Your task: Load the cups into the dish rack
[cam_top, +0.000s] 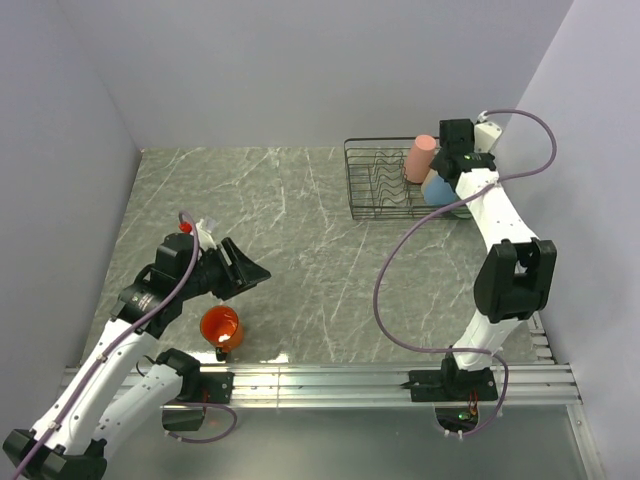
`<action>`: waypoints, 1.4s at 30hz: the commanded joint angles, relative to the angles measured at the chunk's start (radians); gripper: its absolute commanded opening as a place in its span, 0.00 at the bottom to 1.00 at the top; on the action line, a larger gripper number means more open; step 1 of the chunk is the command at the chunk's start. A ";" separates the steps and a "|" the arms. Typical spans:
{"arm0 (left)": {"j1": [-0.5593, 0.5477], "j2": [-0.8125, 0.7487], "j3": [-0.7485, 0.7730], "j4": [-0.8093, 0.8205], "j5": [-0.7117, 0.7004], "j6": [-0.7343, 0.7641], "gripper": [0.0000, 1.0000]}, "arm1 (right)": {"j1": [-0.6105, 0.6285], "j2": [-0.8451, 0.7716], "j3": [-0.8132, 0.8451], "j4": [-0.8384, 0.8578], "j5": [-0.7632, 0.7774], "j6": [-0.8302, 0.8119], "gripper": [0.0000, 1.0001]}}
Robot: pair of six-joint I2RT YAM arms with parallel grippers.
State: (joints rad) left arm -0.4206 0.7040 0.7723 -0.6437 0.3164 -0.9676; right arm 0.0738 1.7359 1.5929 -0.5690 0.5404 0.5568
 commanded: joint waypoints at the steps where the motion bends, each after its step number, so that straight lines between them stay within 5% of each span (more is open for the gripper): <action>1: -0.001 -0.008 0.001 0.033 0.009 -0.016 0.59 | -0.003 0.013 -0.019 0.017 -0.002 0.002 0.00; 28: -0.001 -0.035 -0.004 -0.019 -0.017 -0.020 0.59 | 0.029 0.191 -0.017 0.028 -0.063 0.057 0.00; 30: -0.001 -0.031 -0.005 -0.013 -0.014 -0.019 0.59 | 0.032 0.185 -0.016 0.021 -0.060 0.051 0.10; 34: -0.001 -0.015 -0.007 0.004 -0.011 -0.017 0.59 | 0.056 0.157 -0.022 0.021 -0.051 0.026 0.58; 38: -0.001 -0.006 -0.010 0.018 -0.008 -0.017 0.59 | 0.081 0.129 -0.011 0.006 -0.031 0.002 0.86; 42: -0.001 0.002 0.002 0.010 -0.016 -0.005 0.59 | 0.093 0.079 0.002 -0.012 -0.023 -0.014 0.94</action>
State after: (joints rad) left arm -0.4202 0.7033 0.7666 -0.6609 0.3145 -0.9882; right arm 0.1532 1.8942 1.5688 -0.5423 0.4915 0.5644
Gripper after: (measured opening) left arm 0.592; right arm 0.934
